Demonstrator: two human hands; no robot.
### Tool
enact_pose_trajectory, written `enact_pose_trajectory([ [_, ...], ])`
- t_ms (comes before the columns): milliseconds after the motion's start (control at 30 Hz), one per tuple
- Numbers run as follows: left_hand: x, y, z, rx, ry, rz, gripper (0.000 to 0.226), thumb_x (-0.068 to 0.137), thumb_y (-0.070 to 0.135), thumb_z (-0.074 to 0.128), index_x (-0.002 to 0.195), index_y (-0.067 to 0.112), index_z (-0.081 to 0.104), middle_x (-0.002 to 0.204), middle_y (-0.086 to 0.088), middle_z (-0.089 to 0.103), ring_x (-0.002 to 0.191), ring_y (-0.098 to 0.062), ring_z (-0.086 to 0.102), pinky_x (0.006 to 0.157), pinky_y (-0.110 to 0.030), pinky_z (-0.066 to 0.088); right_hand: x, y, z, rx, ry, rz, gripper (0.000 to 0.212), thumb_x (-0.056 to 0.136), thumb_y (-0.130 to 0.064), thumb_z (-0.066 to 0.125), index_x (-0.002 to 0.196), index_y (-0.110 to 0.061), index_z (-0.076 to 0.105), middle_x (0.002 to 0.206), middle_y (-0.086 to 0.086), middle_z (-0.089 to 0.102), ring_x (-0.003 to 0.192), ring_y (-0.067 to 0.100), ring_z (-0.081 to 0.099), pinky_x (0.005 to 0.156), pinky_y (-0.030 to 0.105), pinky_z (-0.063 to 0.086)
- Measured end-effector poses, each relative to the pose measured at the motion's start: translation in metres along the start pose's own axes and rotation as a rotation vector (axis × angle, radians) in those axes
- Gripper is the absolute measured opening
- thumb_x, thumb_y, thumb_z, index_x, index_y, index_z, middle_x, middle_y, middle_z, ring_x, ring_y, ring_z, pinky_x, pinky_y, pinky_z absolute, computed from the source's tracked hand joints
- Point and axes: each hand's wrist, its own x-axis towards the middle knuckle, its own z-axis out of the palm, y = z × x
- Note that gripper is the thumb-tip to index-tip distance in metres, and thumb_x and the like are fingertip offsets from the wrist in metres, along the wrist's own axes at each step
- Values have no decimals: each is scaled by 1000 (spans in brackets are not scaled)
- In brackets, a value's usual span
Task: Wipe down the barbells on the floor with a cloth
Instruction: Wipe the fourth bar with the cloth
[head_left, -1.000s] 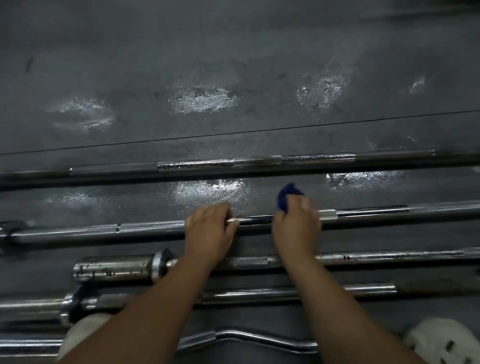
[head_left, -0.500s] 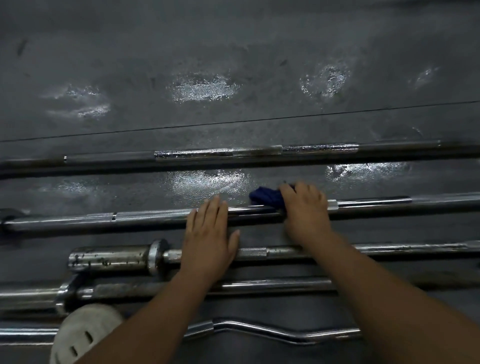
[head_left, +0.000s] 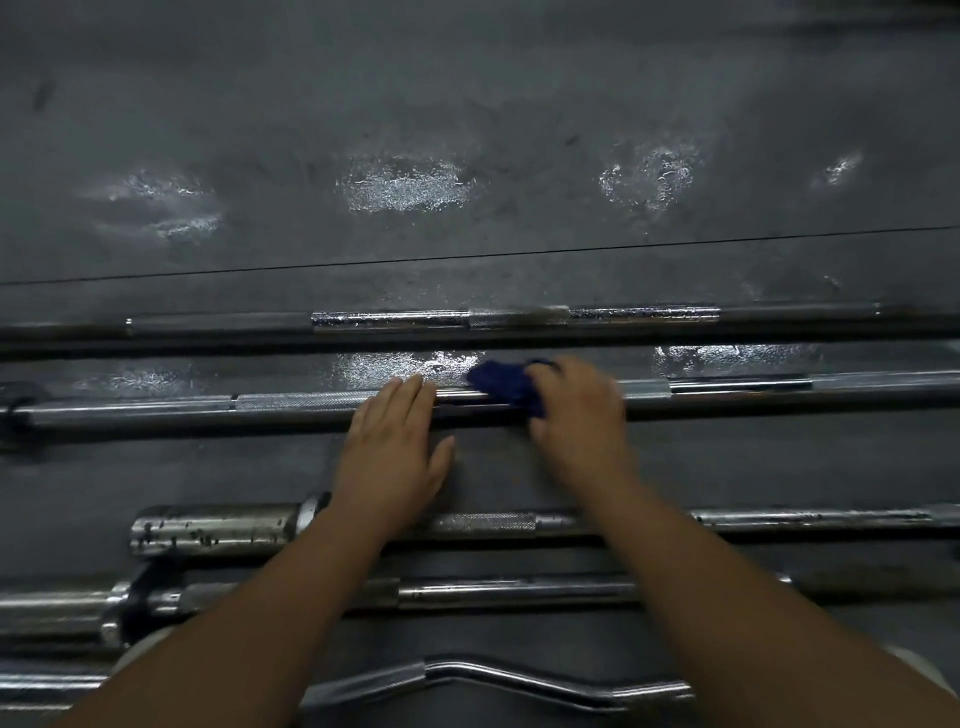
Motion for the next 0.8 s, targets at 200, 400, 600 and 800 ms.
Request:
enact_pose_trajectory([
  [200,10,0,-5,27,79,-18,64,79,55,37,128,20,58,117,-5,60,109,-29,54,96,-46,41,-15,51,-13,-47,106,379,40,70,-28,61,107,-12,66,112,14,60,105,36,52,88,46,40],
  [400,11,0,-7,23,-37,-22,72,75,58,29,132,23,55,128,-5,56,123,-28,48,110,-47,30,-7,22,-16,20,-67,6,42,80,-41,47,110,-23,70,109,7,65,95,31,60,84,38,45],
  [600,-2,-2,-4,61,-37,27,73,74,46,43,142,19,45,136,-6,52,127,-28,45,115,-46,28,-15,32,-16,42,50,262,49,75,-32,35,95,-7,72,96,17,66,85,37,58,77,41,48],
  [800,-28,4,-1,29,-61,-19,82,71,38,51,146,10,40,147,-11,45,135,-31,40,117,-47,29,-28,45,-24,51,-12,266,31,80,-22,53,104,-13,70,97,14,67,83,35,60,76,40,49],
])
